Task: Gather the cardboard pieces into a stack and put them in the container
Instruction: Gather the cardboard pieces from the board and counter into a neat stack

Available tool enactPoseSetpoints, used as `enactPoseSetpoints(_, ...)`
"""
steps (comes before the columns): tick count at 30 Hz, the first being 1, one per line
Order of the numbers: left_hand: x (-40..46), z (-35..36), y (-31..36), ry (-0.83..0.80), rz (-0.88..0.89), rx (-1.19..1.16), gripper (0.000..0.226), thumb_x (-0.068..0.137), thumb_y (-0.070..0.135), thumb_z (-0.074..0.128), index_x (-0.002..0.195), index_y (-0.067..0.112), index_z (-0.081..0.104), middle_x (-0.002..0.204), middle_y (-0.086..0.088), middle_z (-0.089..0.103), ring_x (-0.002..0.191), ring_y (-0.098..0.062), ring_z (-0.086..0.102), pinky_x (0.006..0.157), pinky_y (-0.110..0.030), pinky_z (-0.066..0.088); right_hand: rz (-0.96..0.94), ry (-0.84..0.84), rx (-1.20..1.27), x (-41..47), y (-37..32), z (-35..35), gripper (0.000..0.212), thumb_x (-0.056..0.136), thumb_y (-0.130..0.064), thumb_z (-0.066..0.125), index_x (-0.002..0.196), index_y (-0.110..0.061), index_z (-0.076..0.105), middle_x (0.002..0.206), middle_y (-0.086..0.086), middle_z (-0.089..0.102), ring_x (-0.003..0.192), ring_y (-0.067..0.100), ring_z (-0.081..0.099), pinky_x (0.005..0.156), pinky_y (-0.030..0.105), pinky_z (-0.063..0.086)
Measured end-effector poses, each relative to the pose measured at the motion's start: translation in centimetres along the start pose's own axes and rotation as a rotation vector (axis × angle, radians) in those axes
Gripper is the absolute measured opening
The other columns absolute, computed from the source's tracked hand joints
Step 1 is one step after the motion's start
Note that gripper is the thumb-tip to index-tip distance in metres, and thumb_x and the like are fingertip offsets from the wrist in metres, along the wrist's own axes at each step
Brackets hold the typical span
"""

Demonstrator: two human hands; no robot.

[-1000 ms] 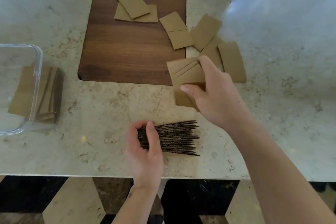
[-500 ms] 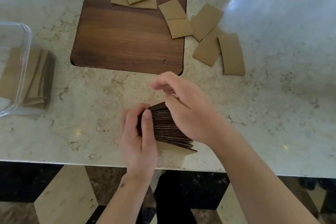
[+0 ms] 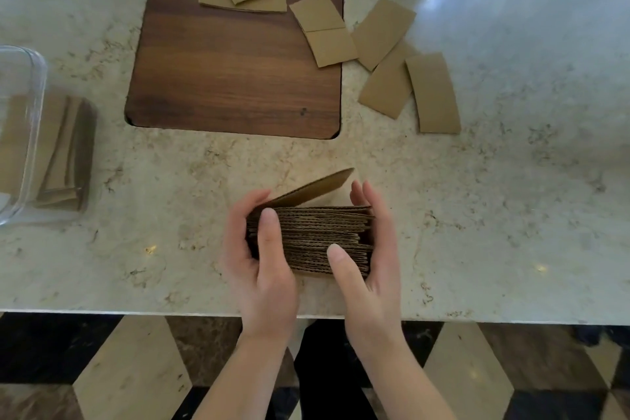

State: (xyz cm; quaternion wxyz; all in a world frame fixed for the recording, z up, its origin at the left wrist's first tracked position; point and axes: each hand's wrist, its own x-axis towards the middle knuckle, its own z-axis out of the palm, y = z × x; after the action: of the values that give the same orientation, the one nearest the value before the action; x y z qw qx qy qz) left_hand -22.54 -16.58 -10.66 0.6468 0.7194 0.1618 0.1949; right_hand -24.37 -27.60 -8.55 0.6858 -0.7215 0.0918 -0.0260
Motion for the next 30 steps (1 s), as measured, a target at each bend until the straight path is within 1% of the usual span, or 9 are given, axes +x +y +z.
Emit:
enactPoseSetpoints(4, 0.3, -0.7, 0.3, -0.072, -0.031, -0.082, 0.021, 0.103, 0.018, 0.05, 0.105, 0.028, 0.069, 0.095, 0.02, 0.074, 0.09, 0.003, 0.068, 0.077, -0.014, 0.052, -0.047, 0.071, -0.002, 1.1, 0.1, 0.5, 0.062, 0.094, -0.025, 0.06, 0.151, -0.009, 0.043, 0.154, 0.001, 0.052, 0.142, 0.02, 0.052, 0.114, 0.037, 0.046)
enactPoseSetpoints(8, 1.0, -0.6, 0.7, -0.091, -0.041, -0.121, 0.018, 0.102, 0.018, 0.052, 0.1, 0.019, 0.07, 0.097, 0.011, 0.075, 0.094, -0.011, 0.071, 0.082, -0.027, 0.056, -0.072, 0.117, -0.005, 2.2, -0.3, 0.9, 0.044, 0.095, -0.027, 0.059, 0.137, -0.014, 0.057, 0.124, 0.0, 0.068, 0.113, 0.014, 0.066, 0.093, 0.022, 0.05)
enactPoseSetpoints(11, 1.3, -0.5, 1.0, -0.137, -0.01, -0.106, 0.023, 0.104, 0.019, 0.051, 0.115, 0.014, 0.071, 0.116, 0.001, 0.076, 0.111, -0.018, 0.072, 0.094, -0.035, 0.057, -0.105, 0.166, -0.03, 2.3, -0.4, 0.5, 0.032, 0.098, -0.026, 0.058, 0.126, -0.014, 0.064, 0.118, -0.008, 0.069, 0.108, 0.013, 0.067, 0.091, 0.021, 0.051)
enactPoseSetpoints(15, 1.6, -1.0, 0.4, -0.144, -0.025, -0.069, 0.041, 0.104, 0.023, 0.049, 0.136, 0.003, 0.064, 0.13, 0.008, 0.074, 0.124, -0.012, 0.069, 0.104, -0.03, 0.055, -0.077, 0.144, -0.038, 2.5, 0.1, -0.7, 0.051, 0.094, -0.024, 0.058, 0.143, -0.01, 0.055, 0.142, 0.007, 0.062, 0.131, 0.028, 0.06, 0.11, 0.049, 0.049)
enactPoseSetpoints(17, 1.6, -1.0, 0.2, -0.165, -0.021, -0.05, 0.042, 0.104, 0.023, 0.047, 0.135, 0.002, 0.065, 0.13, 0.0, 0.074, 0.125, -0.017, 0.069, 0.105, -0.035, 0.055, -0.082, 0.119, -0.041, 2.6, 0.2, -0.8, 0.05, 0.093, -0.024, 0.057, 0.14, -0.007, 0.059, 0.138, 0.007, 0.065, 0.129, 0.025, 0.061, 0.108, 0.04, 0.05)
enactPoseSetpoints(19, 1.5, -0.6, 0.2, -0.183, -0.014, -0.009, 0.034, 0.105, 0.023, 0.046, 0.121, 0.004, 0.071, 0.119, -0.003, 0.075, 0.113, -0.016, 0.071, 0.096, -0.036, 0.057, -0.067, 0.109, -0.046, 2.7, 0.4, -0.3, 0.036, 0.093, -0.024, 0.056, 0.122, -0.007, 0.068, 0.123, 0.001, 0.071, 0.116, 0.019, 0.066, 0.097, 0.029, 0.051)
enactPoseSetpoints(22, 1.3, 0.0, 0.3, -0.103, -0.057, 0.009, 0.025, 0.106, 0.023, 0.05, 0.102, 0.011, 0.071, 0.098, 0.014, 0.075, 0.094, -0.002, 0.07, 0.081, -0.022, 0.055, -0.002, 0.174, -0.032, 2.8, 0.4, 0.5, 0.019, 0.096, -0.022, 0.056, 0.103, -0.013, 0.071, 0.102, -0.007, 0.073, 0.098, 0.015, 0.068, 0.084, 0.026, 0.052)
enactPoseSetpoints(24, 1.4, 0.4, 0.2, -0.072, -0.083, 0.069, 0.025, 0.105, 0.028, 0.052, 0.099, 0.013, 0.072, 0.092, 0.015, 0.074, 0.088, 0.002, 0.068, 0.076, -0.014, 0.052, 0.023, 0.181, -0.078, 3.1, 0.3, 0.7, 0.014, 0.099, -0.019, 0.057, 0.1, -0.017, 0.071, 0.094, -0.007, 0.072, 0.092, 0.012, 0.067, 0.08, 0.025, 0.053)
enactPoseSetpoints(30, 2.3, 1.0, 0.6, -0.065, -0.163, 0.086, 0.02, 0.105, 0.022, 0.055, 0.091, 0.026, 0.07, 0.083, 0.022, 0.072, 0.08, 0.005, 0.066, 0.068, -0.012, 0.051, 0.029, 0.078, -0.144, 4.4, -0.7, 0.3, 0.014, 0.101, -0.023, 0.056, 0.094, -0.03, 0.066, 0.09, -0.007, 0.07, 0.081, 0.0, 0.064, 0.07, 0.015, 0.05)
